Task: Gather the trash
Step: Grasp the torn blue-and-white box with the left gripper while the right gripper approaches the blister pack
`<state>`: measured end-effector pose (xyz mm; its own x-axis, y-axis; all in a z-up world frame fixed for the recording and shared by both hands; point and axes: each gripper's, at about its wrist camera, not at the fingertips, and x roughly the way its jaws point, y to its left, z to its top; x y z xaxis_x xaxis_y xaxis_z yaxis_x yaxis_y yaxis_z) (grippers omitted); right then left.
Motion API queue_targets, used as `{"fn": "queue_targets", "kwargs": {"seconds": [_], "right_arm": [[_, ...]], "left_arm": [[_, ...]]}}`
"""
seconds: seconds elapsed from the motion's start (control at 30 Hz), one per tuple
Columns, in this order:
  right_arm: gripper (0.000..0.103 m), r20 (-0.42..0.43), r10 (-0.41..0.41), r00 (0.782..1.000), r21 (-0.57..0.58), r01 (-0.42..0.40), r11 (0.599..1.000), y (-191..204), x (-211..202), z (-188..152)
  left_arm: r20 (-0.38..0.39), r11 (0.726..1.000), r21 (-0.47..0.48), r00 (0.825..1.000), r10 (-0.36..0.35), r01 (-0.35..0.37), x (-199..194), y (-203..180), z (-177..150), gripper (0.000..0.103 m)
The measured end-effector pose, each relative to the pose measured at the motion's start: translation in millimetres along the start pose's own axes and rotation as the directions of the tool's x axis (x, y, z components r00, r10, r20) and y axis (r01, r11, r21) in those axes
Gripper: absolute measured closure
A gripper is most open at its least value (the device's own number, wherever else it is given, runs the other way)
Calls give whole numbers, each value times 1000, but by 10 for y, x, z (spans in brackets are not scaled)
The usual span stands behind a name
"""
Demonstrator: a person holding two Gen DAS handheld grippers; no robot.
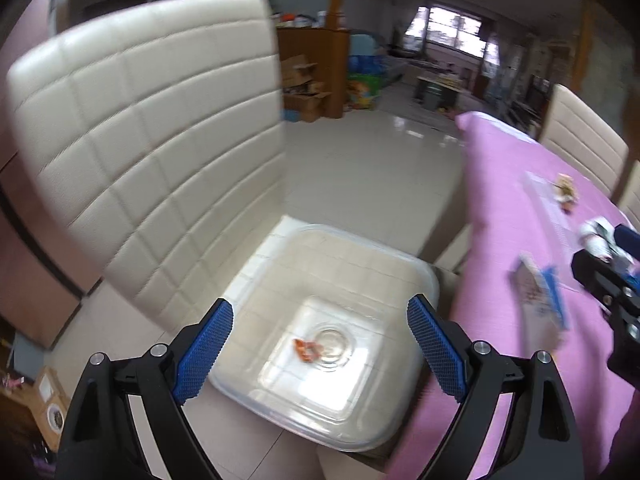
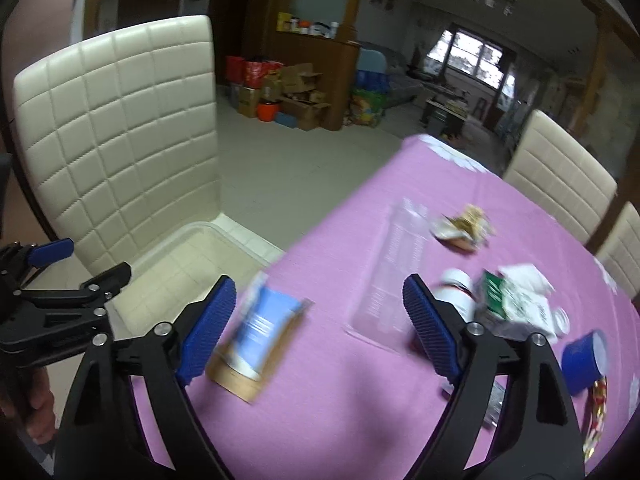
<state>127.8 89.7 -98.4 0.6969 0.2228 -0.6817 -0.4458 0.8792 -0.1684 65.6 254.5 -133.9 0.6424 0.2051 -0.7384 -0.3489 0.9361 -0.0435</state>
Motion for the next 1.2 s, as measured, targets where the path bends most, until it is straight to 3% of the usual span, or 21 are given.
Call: {"fn": "queue_targets", "kwargs": {"seconds": [0.23, 0.57, 1.2], "right_arm": [[21, -45, -88, 995, 110, 93, 990, -653, -146, -357], [21, -90, -103, 991, 216, 121, 969, -1219, -204, -748], [20, -106, -22, 994, 285, 52, 957, -1396, -131, -935]], "left_arm": [[1, 983, 136, 992, -122, 121, -172, -676, -17, 16], [-36, 955, 227, 981, -189, 192, -227, -1250, -32, 16], [-94, 918, 269, 956, -277, 292, -161, -1585, -63, 16]]}}
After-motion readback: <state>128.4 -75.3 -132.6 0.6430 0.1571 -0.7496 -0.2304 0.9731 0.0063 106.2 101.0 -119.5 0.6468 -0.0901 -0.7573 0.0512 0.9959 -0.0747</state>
